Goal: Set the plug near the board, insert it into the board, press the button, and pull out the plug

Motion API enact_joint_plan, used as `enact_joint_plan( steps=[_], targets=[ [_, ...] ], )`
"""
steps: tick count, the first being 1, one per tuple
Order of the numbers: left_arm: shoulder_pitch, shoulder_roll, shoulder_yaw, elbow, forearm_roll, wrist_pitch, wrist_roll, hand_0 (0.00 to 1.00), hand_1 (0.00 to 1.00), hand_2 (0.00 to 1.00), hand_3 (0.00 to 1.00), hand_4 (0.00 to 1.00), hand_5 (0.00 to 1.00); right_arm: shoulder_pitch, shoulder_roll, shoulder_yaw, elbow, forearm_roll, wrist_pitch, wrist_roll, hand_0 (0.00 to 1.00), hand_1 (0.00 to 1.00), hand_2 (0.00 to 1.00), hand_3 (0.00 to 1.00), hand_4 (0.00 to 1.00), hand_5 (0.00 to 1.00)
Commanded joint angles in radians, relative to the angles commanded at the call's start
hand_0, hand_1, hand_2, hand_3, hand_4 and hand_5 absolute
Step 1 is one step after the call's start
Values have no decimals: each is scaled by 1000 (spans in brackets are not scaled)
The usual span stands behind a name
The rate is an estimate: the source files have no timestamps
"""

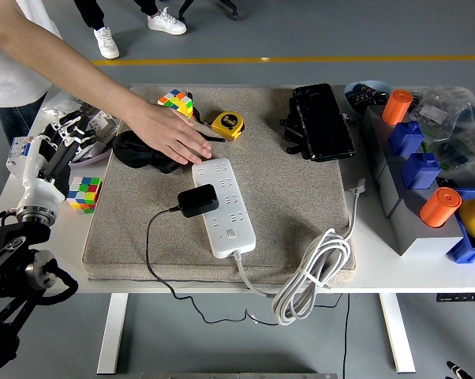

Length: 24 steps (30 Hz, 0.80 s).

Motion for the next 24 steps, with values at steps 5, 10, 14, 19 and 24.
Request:
enact_joint_plan(
  steps=[5,10,14,19,24],
  targets=[
    [3,-2,-4,-1,1,0,0,591,613,662,653,877,340,1,2,1,0,0,0,2,635,688,690,580,851,523],
    [-21,1,-18,-3,-3,0,-4,586,609,661,652,877,340,40,1,-26,-2,8,3,1,635,688,690,580,853,524],
    [-9,10,-5,-5,0,0,-1,588,610,660,651,876,340,25,-6,-19,-1,1,-1,1,636,687,690,580,852,525],
    [10,5,-6,-6,2,0,-2,588,610,660,651,876,340,5,-5,-16,0,-2,-1,0,636,687,690,580,852,525],
    [12,4,-4,-9,3,0,-2,586,609,659,651,876,342,-6,1,-17,0,-1,1,0,636,687,690,580,852,526]
  ],
)
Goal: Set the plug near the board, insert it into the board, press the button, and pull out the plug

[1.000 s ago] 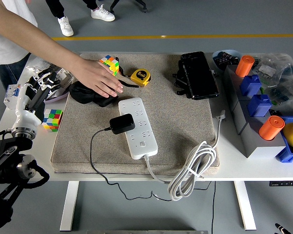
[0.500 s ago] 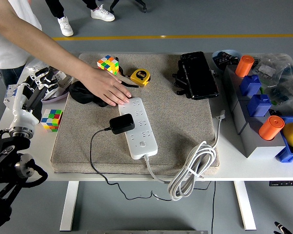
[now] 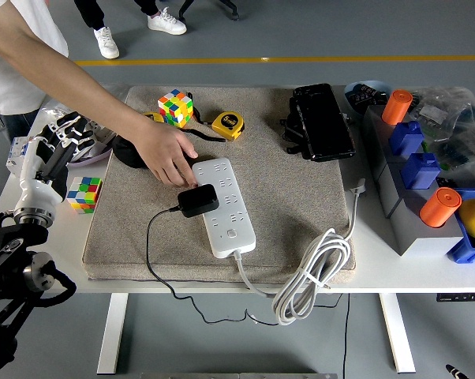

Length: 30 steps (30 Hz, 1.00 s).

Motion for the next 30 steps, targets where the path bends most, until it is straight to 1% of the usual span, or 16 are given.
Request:
enact_joint_plan(
  steps=[3,6,7,8,11,13,14,16,18,19,20,22,25,26,30],
  targets=[
    [-2,1,2,-1,4,1,2,587,609,659,651,876,342,-1,-1,5,2,-4,-1,0,636,687,689,578,852,526],
    [-1,7,7,-17,61,3,22,587,609,659,651,876,342,-5,-3,20,8,-15,-3,1,636,687,689,578,852,526],
    [0,12,11,-30,104,3,40,587,609,659,651,876,342,-8,-3,25,10,-19,-4,1,636,687,689,578,852,526],
    [0,21,21,-51,142,-5,68,566,608,655,651,876,323,-12,-4,30,10,-21,-4,1,635,686,689,577,852,526],
    [-14,49,64,-116,272,-26,178,566,608,655,651,876,323,-23,-3,35,7,-19,-3,-1,635,686,689,577,852,526],
    [-36,67,107,-154,356,-43,241,566,608,655,651,876,323,-27,-3,35,5,-20,-1,-3,635,686,689,577,852,526],
    [-46,73,126,-167,395,-50,267,572,622,667,664,933,312,-28,-3,37,5,-20,-1,-3,635,687,689,577,852,526],
    [-60,81,155,-185,473,-58,301,572,622,667,664,933,312,-28,-3,40,6,-22,-1,-3,635,687,689,577,852,526],
    [-76,86,184,-195,564,-63,322,572,622,667,664,933,312,-27,-4,46,10,-28,-2,-2,635,687,689,577,852,526],
    [-86,87,199,-197,603,-65,331,572,622,667,664,933,312,-27,-5,49,12,-31,-3,-1,635,687,689,577,852,526],
    [-96,87,215,-197,646,-68,339,576,629,676,690,998,318,-27,-6,52,14,-33,-3,0,636,687,689,577,852,525],
    [-121,85,249,-189,724,-74,356,576,629,676,690,998,318,-24,-7,51,16,-34,-4,0,636,687,689,577,852,525],
    [-165,77,308,-162,854,-87,396,576,629,676,690,998,318,-24,-7,50,15,-30,-4,0,636,687,689,577,852,525],
    [-176,75,325,-155,897,-89,406,591,645,677,718,998,342,-24,-7,49,15,-30,-4,0,636,687,689,577,851,524],
    [-227,51,398,-107,1046,-91,452,591,645,677,718,998,342,-24,-9,50,14,-28,-4,0,636,687,689,577,851,524]
  ],
)
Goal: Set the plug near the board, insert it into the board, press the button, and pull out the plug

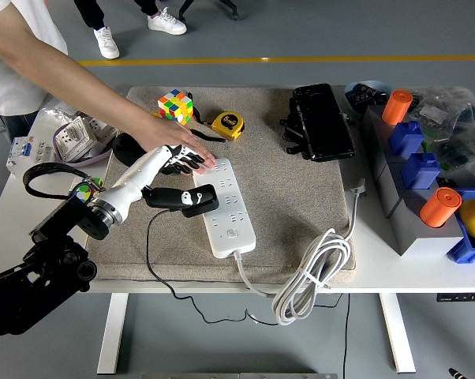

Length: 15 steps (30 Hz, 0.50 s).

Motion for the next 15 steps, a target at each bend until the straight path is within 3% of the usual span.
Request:
enact_joint_plan(
  steps=[6,13,15],
  targets=[
    [-43,-46,63,76,114,-10,64,602,659,683,720,998,355,2,0,-5,-1,4,0,0,636,686,689,576,851,522],
    [-64,-68,76,124,144,-3,94,595,656,682,718,998,365,7,2,-7,-2,6,1,1,636,686,689,576,852,520],
    [-68,-71,78,131,146,-2,98,554,619,648,688,998,380,7,2,-6,-1,6,1,1,636,686,688,576,852,519]
  ],
)
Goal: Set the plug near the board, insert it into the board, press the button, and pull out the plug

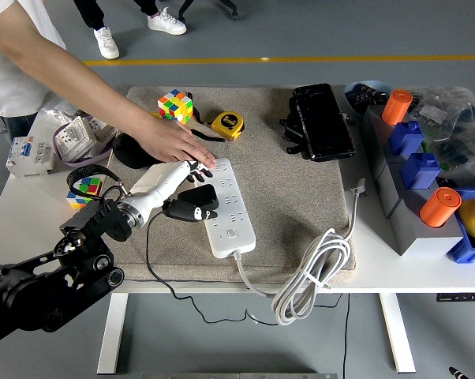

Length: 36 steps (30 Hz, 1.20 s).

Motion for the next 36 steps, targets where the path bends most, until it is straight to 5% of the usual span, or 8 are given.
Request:
enact_joint_plan(
  steps=[4,5,10,11,16,17,36],
  targets=[
    [-10,-10,3,24,-5,-2,14,554,619,648,688,998,380,2,-1,1,1,-1,0,0,636,686,688,576,852,519],
    [-11,-12,3,27,-4,-1,15,447,546,564,604,998,355,2,-1,1,1,-1,-1,0,636,686,689,576,852,519],
    [-18,-16,9,37,1,-12,32,447,546,564,604,998,355,5,-4,-4,2,-1,-1,-1,636,686,689,576,852,519],
    [-18,-16,10,39,1,-11,31,362,483,535,560,957,203,5,-5,-5,2,-1,-1,-1,636,686,689,576,852,518],
    [-24,-13,24,49,6,-13,32,362,483,535,560,957,203,7,-10,-8,4,-3,-2,-1,636,686,689,576,852,518],
    [-24,-12,25,50,4,-11,29,295,454,510,538,903,107,7,-10,-8,4,-3,-3,-1,636,686,688,576,852,518],
    [-17,-16,41,84,-63,103,-77,249,419,464,522,799,2,3,-10,-11,5,-3,-2,0,635,686,688,576,852,519]
  ],
)
